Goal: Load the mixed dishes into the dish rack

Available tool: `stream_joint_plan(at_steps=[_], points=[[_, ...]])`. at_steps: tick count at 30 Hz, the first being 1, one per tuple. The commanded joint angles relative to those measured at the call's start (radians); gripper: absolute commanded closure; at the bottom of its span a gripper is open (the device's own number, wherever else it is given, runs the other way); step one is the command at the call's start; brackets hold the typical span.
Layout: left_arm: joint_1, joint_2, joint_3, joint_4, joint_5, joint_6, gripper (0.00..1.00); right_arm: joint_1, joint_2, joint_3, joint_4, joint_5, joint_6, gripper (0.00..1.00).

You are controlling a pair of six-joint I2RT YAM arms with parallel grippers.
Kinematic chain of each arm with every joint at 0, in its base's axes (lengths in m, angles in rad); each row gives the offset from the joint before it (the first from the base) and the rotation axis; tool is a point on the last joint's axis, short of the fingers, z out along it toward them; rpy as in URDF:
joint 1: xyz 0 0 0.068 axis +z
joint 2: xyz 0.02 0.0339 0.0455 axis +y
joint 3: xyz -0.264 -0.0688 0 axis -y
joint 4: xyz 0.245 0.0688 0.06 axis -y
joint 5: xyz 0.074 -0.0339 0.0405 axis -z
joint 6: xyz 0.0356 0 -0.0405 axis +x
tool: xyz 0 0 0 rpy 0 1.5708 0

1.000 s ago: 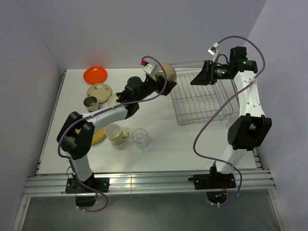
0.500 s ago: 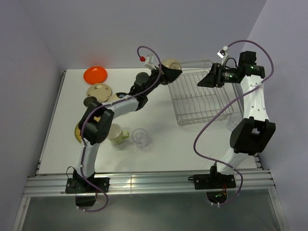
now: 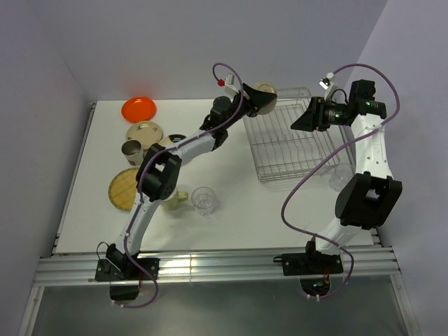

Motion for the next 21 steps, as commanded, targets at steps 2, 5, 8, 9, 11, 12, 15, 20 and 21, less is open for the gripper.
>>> stream_joint_plan(at_steps=[2,5,8,9,11,12,15,20,21], points=[[-0.013,0.067,0.186,-0.006,0.010,-0.100,0.47,-0.016,-0.054,-0.014,0.062,0.009,0.016,0.38],[-0.017,0.122,0.271,-0.049,0.005,-0.129,0.46,-0.018,-0.054,-0.023,0.076,0.009,0.028,0.38],[-0.020,0.150,0.302,-0.074,-0.018,-0.151,0.47,-0.019,-0.054,-0.034,0.088,0.002,0.040,0.38],[-0.022,0.151,0.305,-0.096,-0.040,-0.152,0.46,-0.021,-0.055,-0.037,0.094,-0.001,0.049,0.38],[-0.028,0.165,0.315,-0.120,-0.062,-0.145,0.46,-0.021,-0.057,-0.051,0.112,-0.009,0.062,0.38],[-0.029,0.170,0.323,-0.141,-0.082,-0.134,0.46,-0.021,-0.060,-0.055,0.117,-0.012,0.071,0.38],[-0.036,0.216,0.387,-0.167,-0.096,-0.117,0.45,-0.021,-0.065,-0.077,0.143,-0.023,0.091,0.38],[-0.042,0.260,0.432,-0.201,-0.120,-0.097,0.44,-0.022,-0.071,-0.109,0.171,-0.032,0.105,0.38],[-0.042,0.262,0.430,-0.207,-0.127,-0.086,0.44,-0.022,-0.072,-0.112,0.174,-0.034,0.108,0.38]])
